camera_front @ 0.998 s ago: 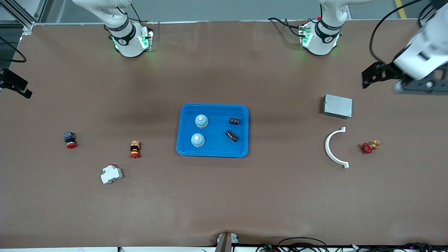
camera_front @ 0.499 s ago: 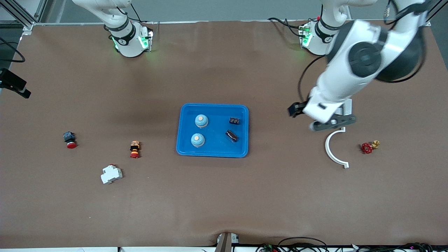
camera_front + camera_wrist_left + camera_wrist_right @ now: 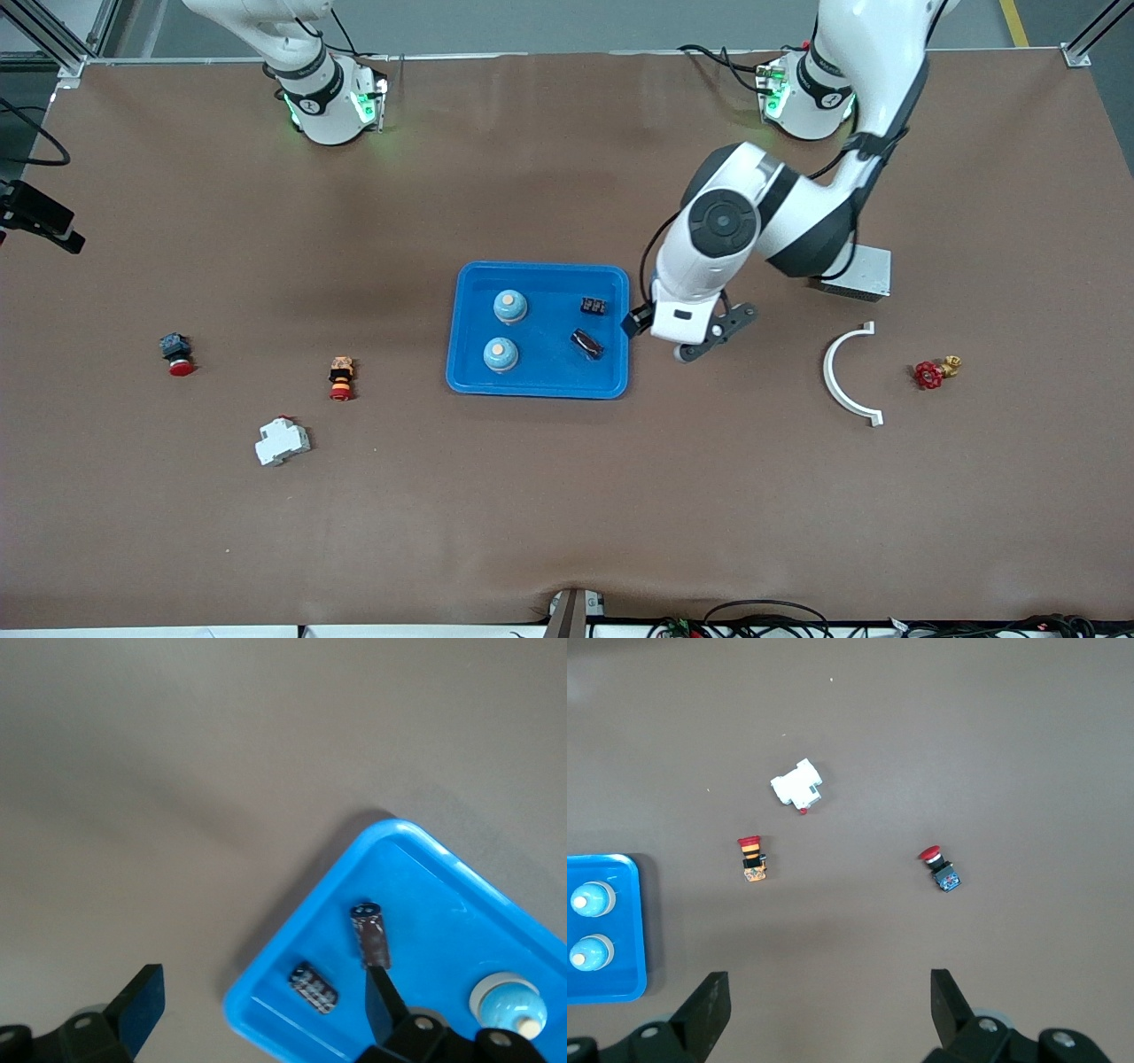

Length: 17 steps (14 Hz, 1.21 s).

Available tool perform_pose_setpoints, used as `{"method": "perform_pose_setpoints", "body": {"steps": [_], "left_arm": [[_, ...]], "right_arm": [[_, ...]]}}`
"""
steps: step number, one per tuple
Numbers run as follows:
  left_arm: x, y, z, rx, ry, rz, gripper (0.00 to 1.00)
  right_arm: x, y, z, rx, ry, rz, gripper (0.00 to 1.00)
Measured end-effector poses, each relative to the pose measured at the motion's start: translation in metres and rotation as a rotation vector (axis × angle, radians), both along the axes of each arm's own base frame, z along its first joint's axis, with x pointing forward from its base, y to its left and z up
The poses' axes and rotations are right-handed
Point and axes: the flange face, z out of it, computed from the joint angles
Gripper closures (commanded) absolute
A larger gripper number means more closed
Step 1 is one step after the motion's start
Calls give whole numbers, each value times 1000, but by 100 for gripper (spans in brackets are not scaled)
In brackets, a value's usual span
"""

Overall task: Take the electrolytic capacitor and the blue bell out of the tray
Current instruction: 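Reach the left gripper into the tray and grasp a brown capacitor, then lift the capacitor with the left gripper while the right gripper reaches a bell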

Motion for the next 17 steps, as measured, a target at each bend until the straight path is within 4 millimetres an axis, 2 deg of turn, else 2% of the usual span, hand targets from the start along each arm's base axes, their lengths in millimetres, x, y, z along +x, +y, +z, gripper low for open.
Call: {"method": "perform_pose_setpoints", "body": {"steps": [5, 7, 8, 9, 10, 13, 14, 16, 17], "left_arm": [[-27, -48, -53, 20, 14, 162, 0], [-36, -64, -75, 33, -6, 255, 0], [-39, -69, -85, 37, -15, 299, 4], [-41, -72, -94, 41, -15, 336, 12], [-44, -76, -102, 45, -10, 358, 15], [-56, -86, -115, 60, 6, 419, 17], [-60, -89, -118, 65, 11, 441, 17], [-71, -97, -126, 79, 22, 476, 28], [-77, -100, -131, 89, 28, 494, 29]], "right_arm": [[3, 2, -12, 5, 24, 4, 0], [6, 13, -28, 41, 53, -16, 0], [7, 25, -37, 64, 70, -56, 0], [9, 41, -45, 76, 85, -95, 0], [11, 63, -54, 80, 92, -124, 0], [14, 128, -89, 105, 85, -197, 0], [14, 146, -104, 110, 78, -217, 0], [9, 185, -142, 115, 73, -252, 0], [4, 207, -164, 112, 79, -269, 0]]}}
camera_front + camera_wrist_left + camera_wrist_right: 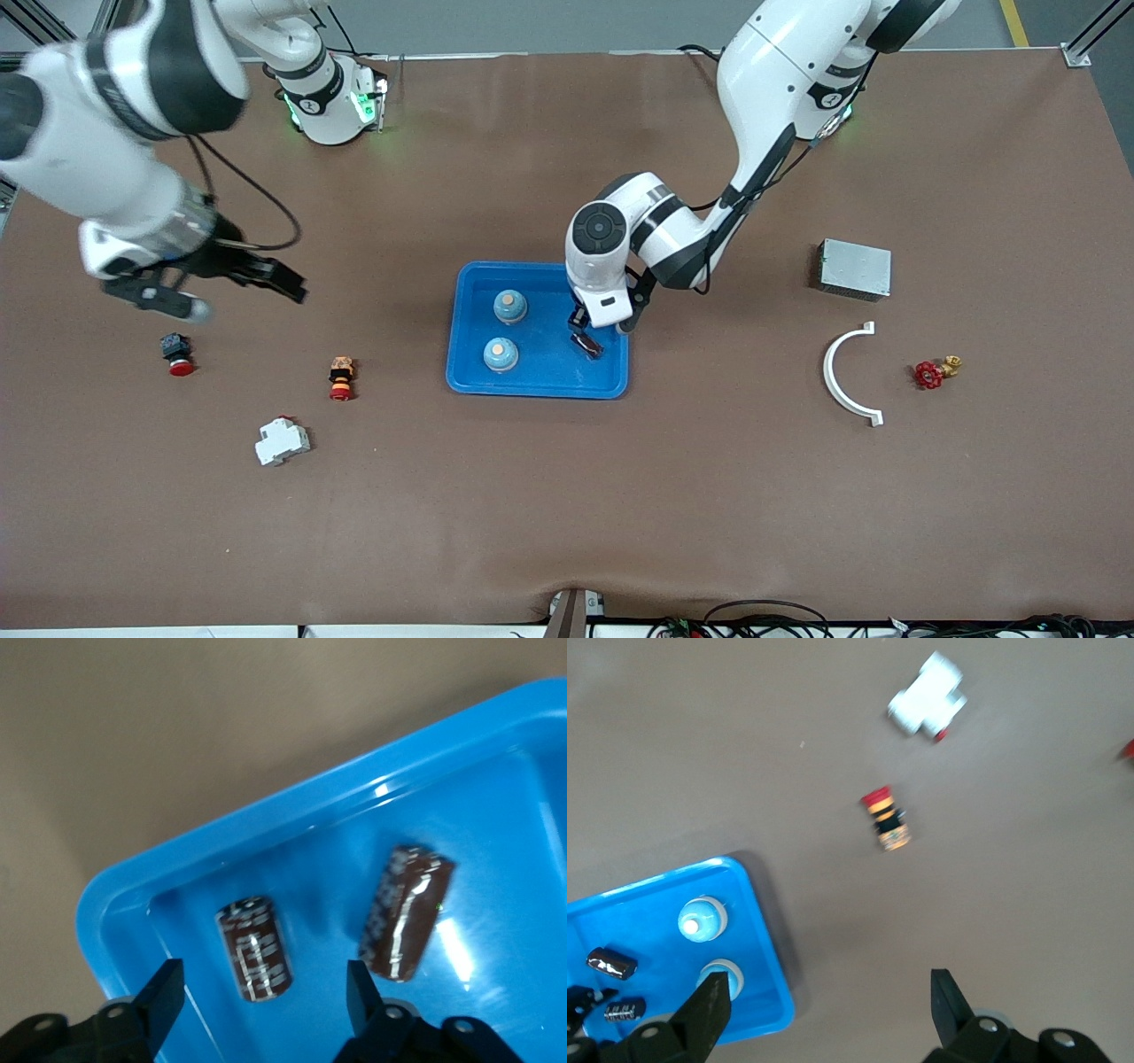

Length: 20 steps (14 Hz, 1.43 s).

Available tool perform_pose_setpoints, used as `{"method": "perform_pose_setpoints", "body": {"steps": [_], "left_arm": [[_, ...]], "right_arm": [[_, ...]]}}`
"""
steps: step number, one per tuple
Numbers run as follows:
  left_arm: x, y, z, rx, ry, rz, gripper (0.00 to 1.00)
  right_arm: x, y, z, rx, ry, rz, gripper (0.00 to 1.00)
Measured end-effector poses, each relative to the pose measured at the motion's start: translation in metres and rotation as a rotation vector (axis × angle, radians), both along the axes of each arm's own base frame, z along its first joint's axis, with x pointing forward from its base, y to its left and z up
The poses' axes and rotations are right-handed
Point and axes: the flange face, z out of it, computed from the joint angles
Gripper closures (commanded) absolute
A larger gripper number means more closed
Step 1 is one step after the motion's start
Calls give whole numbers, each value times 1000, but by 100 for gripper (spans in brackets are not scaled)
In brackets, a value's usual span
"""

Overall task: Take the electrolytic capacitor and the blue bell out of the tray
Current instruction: 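Lift the capacitor with the left gripper while the right gripper reaches a bell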

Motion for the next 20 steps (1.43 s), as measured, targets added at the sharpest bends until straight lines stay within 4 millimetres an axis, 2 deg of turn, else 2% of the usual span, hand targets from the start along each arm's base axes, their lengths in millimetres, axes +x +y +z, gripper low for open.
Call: {"method": "perform_pose_setpoints", "body": {"steps": [1, 3, 5, 6, 7, 8, 11, 13, 16, 20], "left_arm": [[-5, -2, -5, 8, 7, 12, 29], [-10, 0, -14, 23, 21, 27, 39], [-12, 4, -22, 34, 31, 29, 43], [-12, 4, -23, 36, 33, 31, 56], [-11, 5, -24, 36, 33, 32, 81], [-11, 5, -24, 37, 32, 37, 100], [-5, 8, -20, 36, 22, 52, 100], [9, 14, -8, 37, -13, 58, 100], [33, 34, 38, 65, -68, 72, 100], [66, 93, 105, 129, -66, 70, 100]], "right_arm": [[-5, 22, -20, -3, 8, -16, 0], [-14, 67, -59, -10, 21, -59, 0], [-19, 111, -92, -10, 14, -110, 0], [-21, 130, -108, -8, 7, -132, 0], [-23, 145, -125, -7, 2, -147, 0], [-23, 156, -142, -8, 0, -159, 0], [-22, 178, -188, -26, 16, -183, 0], [-24, 194, -213, -28, 6, -199, 0], [-24, 211, -242, -37, -6, -223, 0], [-13, 230, -261, -47, -15, -248, 0]]}}
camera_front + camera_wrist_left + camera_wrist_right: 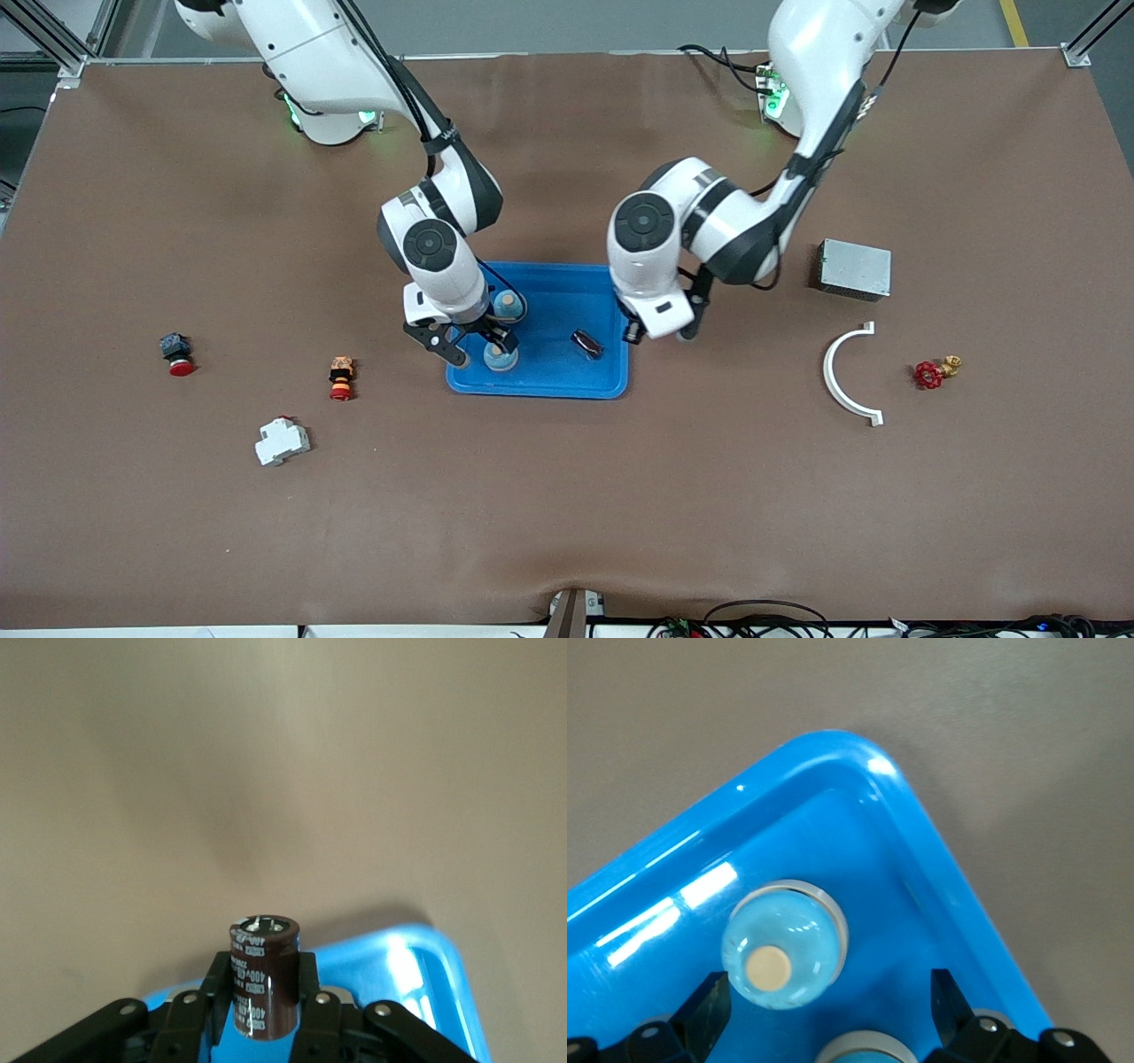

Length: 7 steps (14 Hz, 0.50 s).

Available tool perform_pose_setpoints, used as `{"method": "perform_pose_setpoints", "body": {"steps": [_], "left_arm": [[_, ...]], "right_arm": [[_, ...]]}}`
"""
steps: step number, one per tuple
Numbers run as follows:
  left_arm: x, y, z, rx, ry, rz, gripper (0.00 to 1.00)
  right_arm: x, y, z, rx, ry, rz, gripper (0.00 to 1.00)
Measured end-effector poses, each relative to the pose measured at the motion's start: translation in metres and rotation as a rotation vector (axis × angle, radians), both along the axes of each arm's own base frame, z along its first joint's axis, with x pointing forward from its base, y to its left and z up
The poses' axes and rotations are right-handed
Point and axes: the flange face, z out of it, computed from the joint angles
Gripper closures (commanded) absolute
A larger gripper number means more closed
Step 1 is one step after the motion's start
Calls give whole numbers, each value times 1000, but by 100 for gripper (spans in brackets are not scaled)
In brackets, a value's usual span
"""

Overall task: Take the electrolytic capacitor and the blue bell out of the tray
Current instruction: 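Lift the capacitor with the left gripper while the right gripper reaches a bell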

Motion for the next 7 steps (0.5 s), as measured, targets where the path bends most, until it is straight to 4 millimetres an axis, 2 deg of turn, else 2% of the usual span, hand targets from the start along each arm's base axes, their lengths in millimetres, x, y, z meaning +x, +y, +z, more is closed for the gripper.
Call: {"method": "perform_pose_setpoints", "body": {"steps": [3, 7], "left_arm": [[16, 48, 20, 48, 56, -47, 100], [24, 119, 7, 74, 149, -167, 100]], "right_arm": [[8, 8, -10, -2, -5, -12, 0], [12, 11, -18, -6, -5, -14, 0]]}}
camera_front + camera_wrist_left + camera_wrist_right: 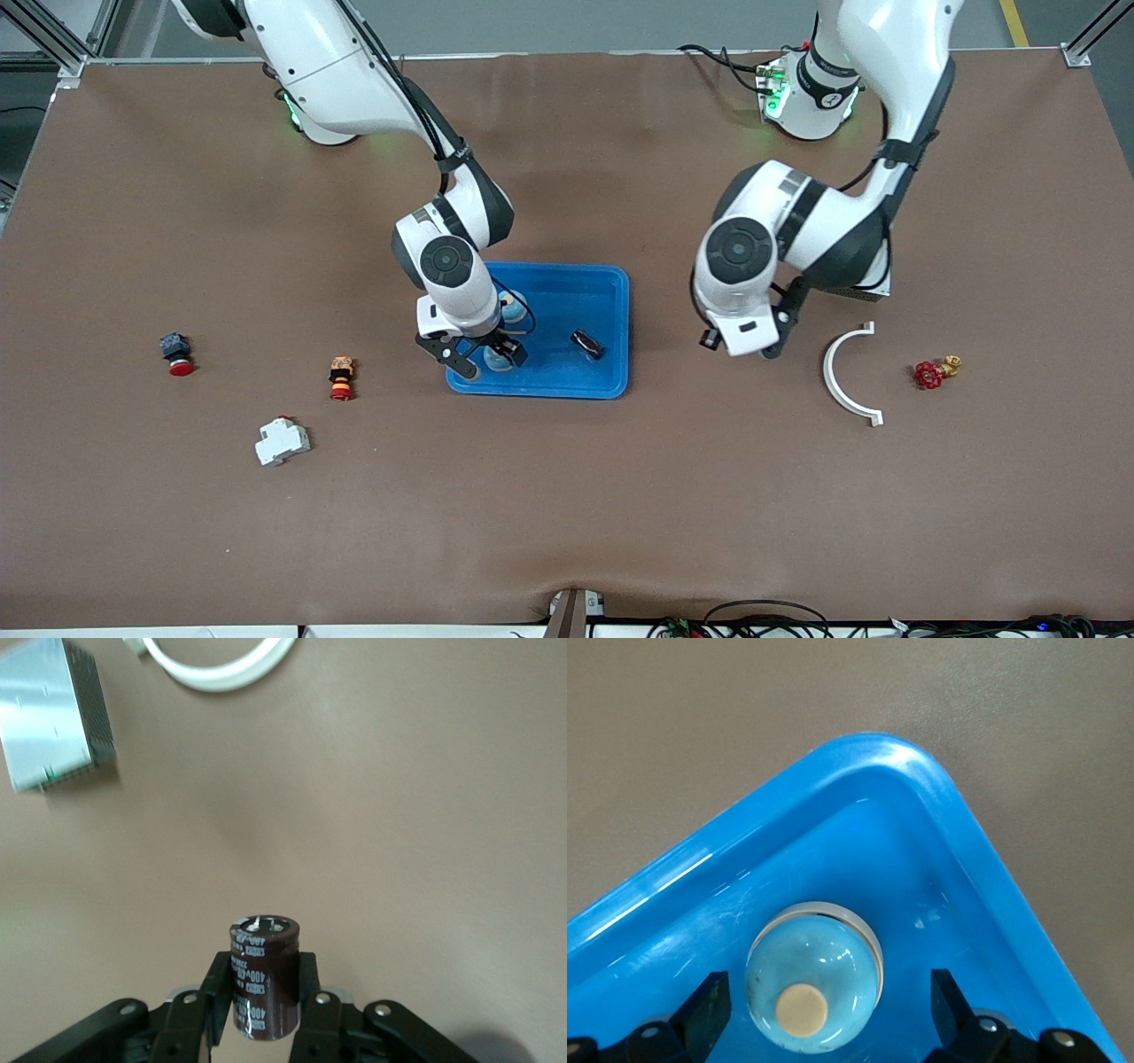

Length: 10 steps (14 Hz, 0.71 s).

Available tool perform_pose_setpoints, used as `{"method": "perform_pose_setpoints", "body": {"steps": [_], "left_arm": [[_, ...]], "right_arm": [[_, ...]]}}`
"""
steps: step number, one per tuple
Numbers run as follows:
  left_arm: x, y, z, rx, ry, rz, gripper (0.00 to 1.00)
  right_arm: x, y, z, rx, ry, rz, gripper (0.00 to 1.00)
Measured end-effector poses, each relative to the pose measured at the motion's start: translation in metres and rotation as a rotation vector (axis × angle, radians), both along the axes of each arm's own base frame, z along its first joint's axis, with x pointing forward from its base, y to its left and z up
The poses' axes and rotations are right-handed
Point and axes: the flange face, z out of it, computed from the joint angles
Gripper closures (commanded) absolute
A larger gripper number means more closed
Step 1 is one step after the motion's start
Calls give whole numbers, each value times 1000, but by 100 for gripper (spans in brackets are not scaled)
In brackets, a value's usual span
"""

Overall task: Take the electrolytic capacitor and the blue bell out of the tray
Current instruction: 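Lift the capacitor with the left gripper while the right gripper reaches a bell, then lower the capacitor by the white arc while the right gripper grasps the bell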

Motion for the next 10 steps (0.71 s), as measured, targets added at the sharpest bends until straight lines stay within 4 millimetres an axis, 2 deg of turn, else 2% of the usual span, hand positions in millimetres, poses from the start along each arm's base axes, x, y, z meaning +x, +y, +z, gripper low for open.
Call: {"method": "perform_pose_setpoints", "body": {"steps": [3, 5, 8, 10], "left_arm": [[19, 56, -11, -31, 10, -36, 100], [26, 85, -36, -43, -2, -41, 100], [32, 113, -85, -41, -16, -41, 100], [35, 119, -109, -59, -21, -35, 100]], "right_arm": [[1, 2, 0, 1, -2, -2, 0], [1, 3, -1, 2, -2, -4, 0], [2, 5, -3, 1, -2, -6, 0], [4, 6, -6, 1, -3, -6, 0]]}}
